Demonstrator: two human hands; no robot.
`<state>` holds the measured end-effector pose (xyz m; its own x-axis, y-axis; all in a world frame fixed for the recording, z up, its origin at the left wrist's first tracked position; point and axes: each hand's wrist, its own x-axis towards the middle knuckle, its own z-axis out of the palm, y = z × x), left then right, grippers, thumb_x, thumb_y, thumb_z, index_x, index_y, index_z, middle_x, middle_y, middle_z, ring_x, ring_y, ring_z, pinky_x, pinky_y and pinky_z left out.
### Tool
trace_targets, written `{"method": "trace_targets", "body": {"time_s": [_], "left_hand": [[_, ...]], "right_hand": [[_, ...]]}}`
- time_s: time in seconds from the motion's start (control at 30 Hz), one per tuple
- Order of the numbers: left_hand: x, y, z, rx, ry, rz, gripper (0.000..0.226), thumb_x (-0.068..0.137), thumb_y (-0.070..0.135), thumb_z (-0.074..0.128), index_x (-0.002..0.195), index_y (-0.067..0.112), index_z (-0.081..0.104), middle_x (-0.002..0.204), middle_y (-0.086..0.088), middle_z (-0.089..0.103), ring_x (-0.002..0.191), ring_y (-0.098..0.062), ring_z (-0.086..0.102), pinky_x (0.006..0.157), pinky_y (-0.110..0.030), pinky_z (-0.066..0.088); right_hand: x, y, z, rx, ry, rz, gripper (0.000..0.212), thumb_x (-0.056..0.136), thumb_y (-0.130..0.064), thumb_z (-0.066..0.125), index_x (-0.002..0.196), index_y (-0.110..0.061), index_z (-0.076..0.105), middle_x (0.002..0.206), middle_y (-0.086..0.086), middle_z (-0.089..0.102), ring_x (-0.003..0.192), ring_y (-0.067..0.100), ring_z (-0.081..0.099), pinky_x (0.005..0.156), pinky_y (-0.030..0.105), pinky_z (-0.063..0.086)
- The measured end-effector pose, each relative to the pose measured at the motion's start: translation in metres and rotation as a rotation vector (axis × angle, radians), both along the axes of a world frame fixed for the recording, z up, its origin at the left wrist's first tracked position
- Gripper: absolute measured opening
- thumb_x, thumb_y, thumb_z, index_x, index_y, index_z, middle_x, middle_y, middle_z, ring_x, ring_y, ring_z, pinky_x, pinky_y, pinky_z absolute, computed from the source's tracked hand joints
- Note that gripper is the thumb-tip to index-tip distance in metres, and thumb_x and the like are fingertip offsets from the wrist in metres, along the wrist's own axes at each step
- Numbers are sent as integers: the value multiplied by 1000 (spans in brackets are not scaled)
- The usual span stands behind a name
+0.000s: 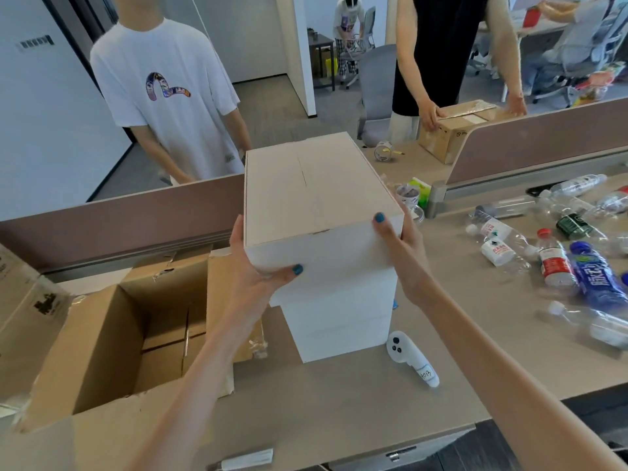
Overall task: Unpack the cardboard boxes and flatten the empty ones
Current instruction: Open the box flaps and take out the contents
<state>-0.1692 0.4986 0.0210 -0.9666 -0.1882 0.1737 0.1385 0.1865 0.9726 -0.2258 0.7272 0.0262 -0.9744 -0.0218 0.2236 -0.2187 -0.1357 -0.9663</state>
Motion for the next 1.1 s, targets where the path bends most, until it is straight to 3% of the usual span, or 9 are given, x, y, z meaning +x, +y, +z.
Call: {"method": "trace_targets", "body": {"time_s": [0.13, 0.2, 0.3, 0.37, 0.43, 0.6, 0.7, 0.93, 1.1], "left_hand": [[8, 15, -4, -69, -4, 57, 83, 67, -7, 86, 139, 8, 48, 123, -1, 64, 110, -2, 60, 93, -24, 54], [10, 15, -10, -84, -39, 47, 71, 70, -7, 83, 133, 7, 53, 114, 3, 68, 101, 3, 64, 91, -22, 54], [5, 9, -20, -37, -113, 6, 74, 73, 4, 84, 137, 17, 49, 118, 4, 66, 105, 1, 62, 95, -24, 53], [0, 5, -26, -4, -163, -36, 75, 73, 12, 84, 138, 23, 48, 120, 5, 66, 107, 1, 62, 95, -23, 52], [-7, 2, -33, 1, -185, -63, 81, 69, 25, 89, 139, 25, 48, 123, 5, 66, 111, -2, 61, 95, -24, 52], [-24, -4, -43, 3, -193, -70, 115, 51, 51, 95, 146, 24, 37, 136, 1, 57, 126, -12, 54, 96, -23, 48], [-27, -5, -48, 8, -196, -67, 116, 50, 52, 95, 146, 23, 37, 135, 1, 57, 125, -12, 54, 97, -23, 48], [-26, -7, -53, 18, -167, -79, 109, 56, 49, 93, 145, 19, 39, 134, -1, 59, 125, -12, 55, 96, -23, 51], [-25, -6, -53, 27, -169, -91, 108, 57, 48, 93, 145, 17, 39, 134, -1, 60, 124, -12, 56, 92, -17, 51]], "right_hand": [[2, 11, -23, 145, -29, 23, 51, 78, -65, 65, 124, -44, 55, 123, -6, 62, 120, 23, 55, 102, 56, 43], [9, 16, -39, 153, -52, 61, 51, 84, -54, 66, 128, -32, 55, 122, -14, 64, 120, 12, 55, 103, 44, 44], [14, 18, -57, 166, -81, 91, 20, 96, -25, 58, 113, -16, 58, 81, -31, 65, 80, -11, 59, 73, 10, 44], [16, 15, -59, 164, -114, 76, 3, 98, -18, 53, 97, -20, 54, 59, -32, 54, 60, -13, 52, 59, 6, 39], [12, 11, -60, 164, -134, 38, 21, 99, -15, 51, 83, -29, 47, 54, -31, 51, 55, -11, 49, 55, 6, 37], [3, 15, -68, 175, -100, 28, 16, 99, -22, 51, 111, -12, 55, 69, -31, 59, 69, -10, 55, 64, 9, 43], [3, 15, -67, 196, -94, 18, 31, 97, -28, 54, 122, -10, 55, 89, -22, 67, 87, -3, 61, 76, 17, 49], [7, 12, -75, 215, -94, -23, 58, 73, -6, 82, 123, -8, 53, 105, -14, 65, 90, -14, 60, 72, 6, 46], [4, 11, -80, 243, -77, -52, 69, 69, -2, 84, 128, -8, 49, 107, -17, 60, 92, -19, 56, 76, 4, 44]]}}
